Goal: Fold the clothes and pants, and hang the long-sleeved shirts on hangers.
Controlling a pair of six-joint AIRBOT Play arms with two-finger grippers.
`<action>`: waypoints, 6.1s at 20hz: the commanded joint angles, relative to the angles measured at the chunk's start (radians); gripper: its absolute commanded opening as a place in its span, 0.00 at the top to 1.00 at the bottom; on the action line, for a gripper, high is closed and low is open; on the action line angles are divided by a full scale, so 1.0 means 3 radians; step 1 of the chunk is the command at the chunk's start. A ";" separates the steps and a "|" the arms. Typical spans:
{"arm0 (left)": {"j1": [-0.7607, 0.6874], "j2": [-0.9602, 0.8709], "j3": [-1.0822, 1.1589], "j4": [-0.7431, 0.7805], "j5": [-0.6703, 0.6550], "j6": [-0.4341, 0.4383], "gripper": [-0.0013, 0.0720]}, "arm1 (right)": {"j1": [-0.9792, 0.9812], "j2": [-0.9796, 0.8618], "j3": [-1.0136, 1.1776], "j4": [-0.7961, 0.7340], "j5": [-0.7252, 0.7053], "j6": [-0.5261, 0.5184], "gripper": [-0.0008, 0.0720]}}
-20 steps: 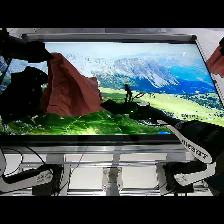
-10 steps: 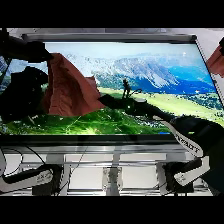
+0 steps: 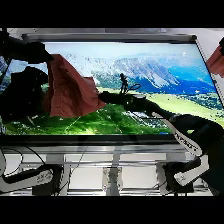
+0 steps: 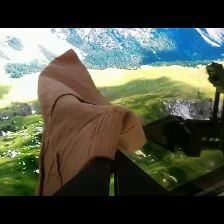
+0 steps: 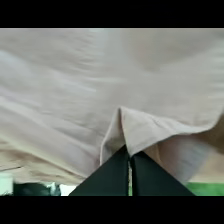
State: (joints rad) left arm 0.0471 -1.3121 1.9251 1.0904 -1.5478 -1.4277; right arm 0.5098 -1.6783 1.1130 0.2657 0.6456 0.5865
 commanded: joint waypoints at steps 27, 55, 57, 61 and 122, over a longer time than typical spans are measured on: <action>0.0430 0.1059 -0.0011 -0.0848 0.0037 -0.1141 0.96 | -0.1395 0.3469 0.0921 -0.4145 0.2364 0.1998 0.98; -0.0112 -0.1255 -0.0655 -0.0529 0.2715 0.0530 0.96 | -0.1347 0.0868 0.0944 -0.4239 0.0160 0.2182 0.98; -0.0112 -0.1255 -0.0655 -0.0515 0.2710 0.0690 0.96 | -0.1264 0.0841 0.0944 -0.4265 0.0212 0.2029 0.98; -0.0137 -0.1059 -0.0654 -0.0792 0.2328 0.0713 0.96 | -0.1217 0.0928 0.1113 -0.4248 0.0139 0.2015 0.98; -0.1132 0.0315 -0.2898 0.1485 0.0140 0.1143 0.96 | -0.1385 0.1884 -0.1172 -0.4475 0.2603 0.2270 0.98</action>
State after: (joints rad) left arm -0.2867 -1.2167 1.0733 1.5604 -1.4712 -1.0779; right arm 0.0929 -1.1210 0.8387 -1.1084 1.4662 1.2675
